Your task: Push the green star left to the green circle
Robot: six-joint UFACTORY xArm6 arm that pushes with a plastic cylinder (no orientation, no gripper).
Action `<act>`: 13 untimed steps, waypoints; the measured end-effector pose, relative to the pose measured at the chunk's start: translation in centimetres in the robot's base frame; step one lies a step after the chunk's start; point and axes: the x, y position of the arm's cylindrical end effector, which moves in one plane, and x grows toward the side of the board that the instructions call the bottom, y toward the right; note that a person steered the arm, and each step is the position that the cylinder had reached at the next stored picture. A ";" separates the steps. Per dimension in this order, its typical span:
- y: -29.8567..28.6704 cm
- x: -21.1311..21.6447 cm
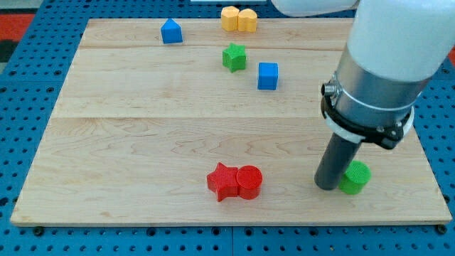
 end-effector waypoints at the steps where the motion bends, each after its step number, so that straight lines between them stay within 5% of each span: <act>1: 0.4 -0.7; 4: 5.4 -0.9; 9: -22.0 -19.7; 11: -21.6 -28.2; 13: -13.1 -30.5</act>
